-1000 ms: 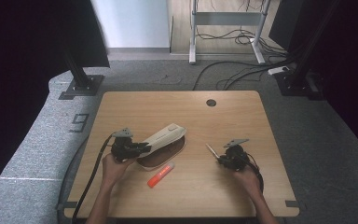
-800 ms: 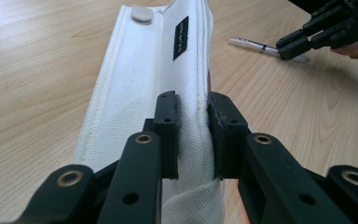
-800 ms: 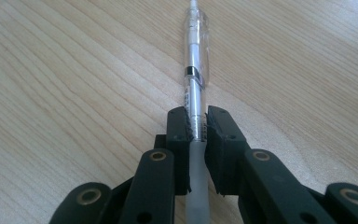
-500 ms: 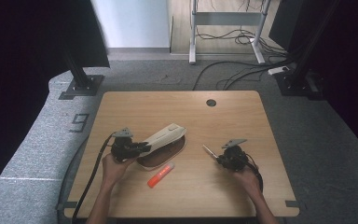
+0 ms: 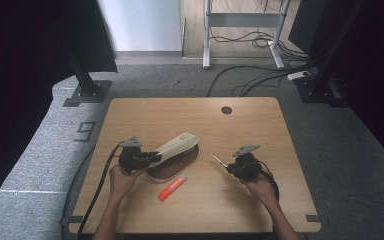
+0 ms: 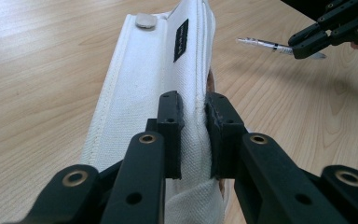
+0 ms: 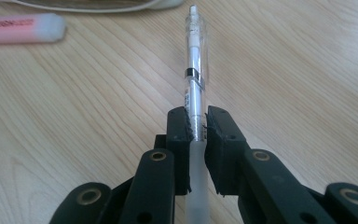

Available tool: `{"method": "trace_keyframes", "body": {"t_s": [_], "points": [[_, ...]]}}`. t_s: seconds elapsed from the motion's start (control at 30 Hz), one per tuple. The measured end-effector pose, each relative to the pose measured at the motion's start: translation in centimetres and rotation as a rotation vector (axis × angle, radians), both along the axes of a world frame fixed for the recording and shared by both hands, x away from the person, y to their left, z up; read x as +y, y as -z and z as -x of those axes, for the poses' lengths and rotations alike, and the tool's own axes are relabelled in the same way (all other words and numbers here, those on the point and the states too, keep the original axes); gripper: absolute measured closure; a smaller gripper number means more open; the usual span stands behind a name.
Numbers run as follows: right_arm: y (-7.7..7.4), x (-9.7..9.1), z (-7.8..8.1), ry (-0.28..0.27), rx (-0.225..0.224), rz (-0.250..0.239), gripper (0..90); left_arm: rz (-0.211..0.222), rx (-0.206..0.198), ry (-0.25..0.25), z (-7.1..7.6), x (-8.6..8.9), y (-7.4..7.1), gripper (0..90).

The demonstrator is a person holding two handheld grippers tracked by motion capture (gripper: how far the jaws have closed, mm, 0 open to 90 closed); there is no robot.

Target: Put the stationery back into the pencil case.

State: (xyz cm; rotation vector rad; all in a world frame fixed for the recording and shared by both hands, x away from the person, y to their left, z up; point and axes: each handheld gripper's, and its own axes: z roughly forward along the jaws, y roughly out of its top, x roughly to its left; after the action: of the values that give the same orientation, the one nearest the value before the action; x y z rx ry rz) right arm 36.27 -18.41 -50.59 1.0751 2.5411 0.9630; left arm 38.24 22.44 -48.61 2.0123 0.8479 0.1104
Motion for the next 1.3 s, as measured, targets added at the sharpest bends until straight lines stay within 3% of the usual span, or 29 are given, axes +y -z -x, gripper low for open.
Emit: {"method": "trace_keyframes", "body": {"t_s": [0.6,1.3], "points": [[-1.1,4.4,-1.4,-0.119,-0.004,-0.032,78.1,0.007,-0.002,-0.002,0.0,0.1,-0.1,76.9],[-0.5,9.8,-3.5,-0.229,0.026,-0.015,78.0,0.017,-0.005,-0.002,0.0,0.1,-0.2,76.9]]}}
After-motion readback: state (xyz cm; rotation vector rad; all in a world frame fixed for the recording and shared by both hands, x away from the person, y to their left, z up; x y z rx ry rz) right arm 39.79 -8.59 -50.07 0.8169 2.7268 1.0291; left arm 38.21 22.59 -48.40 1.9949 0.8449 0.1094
